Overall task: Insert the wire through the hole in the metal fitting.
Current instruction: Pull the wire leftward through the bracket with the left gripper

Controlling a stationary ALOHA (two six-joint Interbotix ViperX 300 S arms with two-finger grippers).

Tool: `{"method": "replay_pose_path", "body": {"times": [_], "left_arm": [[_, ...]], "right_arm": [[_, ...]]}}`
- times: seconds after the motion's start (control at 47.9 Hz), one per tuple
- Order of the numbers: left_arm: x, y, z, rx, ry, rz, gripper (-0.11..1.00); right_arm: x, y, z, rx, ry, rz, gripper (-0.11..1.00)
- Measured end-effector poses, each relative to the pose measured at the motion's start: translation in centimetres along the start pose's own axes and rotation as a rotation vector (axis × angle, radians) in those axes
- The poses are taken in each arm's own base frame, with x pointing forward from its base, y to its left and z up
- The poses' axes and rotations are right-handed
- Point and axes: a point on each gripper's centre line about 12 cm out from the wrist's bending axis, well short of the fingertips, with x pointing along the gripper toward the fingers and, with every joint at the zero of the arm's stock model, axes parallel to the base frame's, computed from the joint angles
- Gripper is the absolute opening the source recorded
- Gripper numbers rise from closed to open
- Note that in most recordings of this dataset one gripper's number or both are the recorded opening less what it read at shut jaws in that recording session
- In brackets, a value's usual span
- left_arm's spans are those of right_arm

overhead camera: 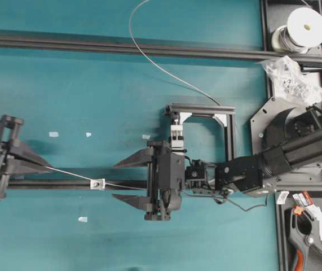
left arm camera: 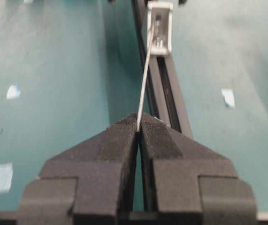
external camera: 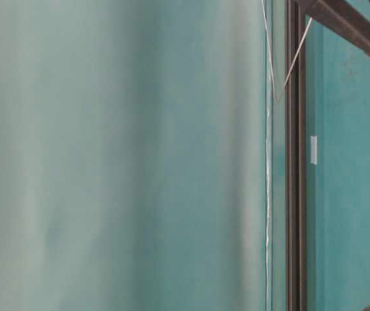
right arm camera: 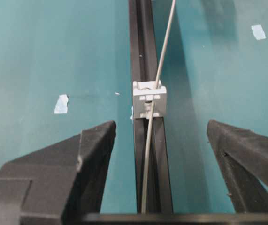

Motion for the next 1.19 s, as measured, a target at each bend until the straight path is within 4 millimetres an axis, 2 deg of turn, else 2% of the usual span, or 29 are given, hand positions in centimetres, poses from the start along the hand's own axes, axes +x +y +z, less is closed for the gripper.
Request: {"method": "replay_pose_path", "body": {"times": [0.25,0.48,0.689,0.856,0.939,1.023,1.106,1.19], "left_arm": [[-2.8,-0.1,-0.3,0.002,0.05,-0.002,-0.11],[-4.5,-0.7,0.1,0.008,0.076,-0.022,-0.11],[-4.6,-1.5,-0.2,0.025,0.109,-0.047,-0.1],[-3.7,-1.5,-0.8,0.024,0.169,-0.039,-0.09],[-3.1,-1.6,-0.7,0.024,0.173,-0.039,-0.02],[-2.7,-1.7,-0.5,0.024,0.174,-0.039,0.1],[-2.6,-1.7,-0.6,0.024,0.176,-0.037,0.28],[-2.6,-1.6,-0.6,0.022,0.178,-0.037,0.53]], "right_arm": [[0.0,0.0,0.0,-0.001,0.001,-0.001,0.87],[0.0,0.0,0.0,-0.001,0.001,-0.001,0.87],[0.0,0.0,0.0,-0.002,0.001,-0.001,0.87],[0.0,0.0,0.0,-0.002,0.001,-0.001,0.87],[0.0,0.0,0.0,-0.002,0.001,-0.001,0.87],[0.0,-0.1,-0.1,-0.003,0.003,-0.001,0.87],[0.0,-0.1,-0.1,-0.003,0.003,-0.001,0.87],[0.0,-0.1,-0.1,-0.002,0.003,-0.002,0.87]]}}
